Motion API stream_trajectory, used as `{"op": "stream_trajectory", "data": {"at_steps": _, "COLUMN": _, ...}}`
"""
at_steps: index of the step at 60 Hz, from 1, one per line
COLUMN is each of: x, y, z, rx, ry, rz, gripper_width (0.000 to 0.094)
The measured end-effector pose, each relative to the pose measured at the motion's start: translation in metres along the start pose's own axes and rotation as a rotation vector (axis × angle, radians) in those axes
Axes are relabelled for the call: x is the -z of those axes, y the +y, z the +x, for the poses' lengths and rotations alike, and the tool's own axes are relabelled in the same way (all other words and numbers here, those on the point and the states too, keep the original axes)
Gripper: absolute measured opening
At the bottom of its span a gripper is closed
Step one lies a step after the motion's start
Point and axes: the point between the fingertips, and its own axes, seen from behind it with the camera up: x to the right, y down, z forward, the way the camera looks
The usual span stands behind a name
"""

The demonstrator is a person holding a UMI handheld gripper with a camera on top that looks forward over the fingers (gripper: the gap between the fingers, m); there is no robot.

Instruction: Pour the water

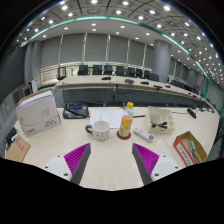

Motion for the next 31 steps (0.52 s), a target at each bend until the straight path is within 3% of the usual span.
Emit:
{"op": "stream_trajectory", "data": {"at_steps": 14, "x": 0.095, "y": 0.016, "z": -0.017, "rx": 0.019, "ry": 0.036, "rz": 0.004, "gripper_width": 0.0857}}
{"op": "stream_trajectory", "data": {"at_steps": 31, "x": 0.128, "y": 0.022, "z": -0.017, "rx": 0.031, "ry": 0.052, "rz": 0.014, "gripper_width": 0.0857}}
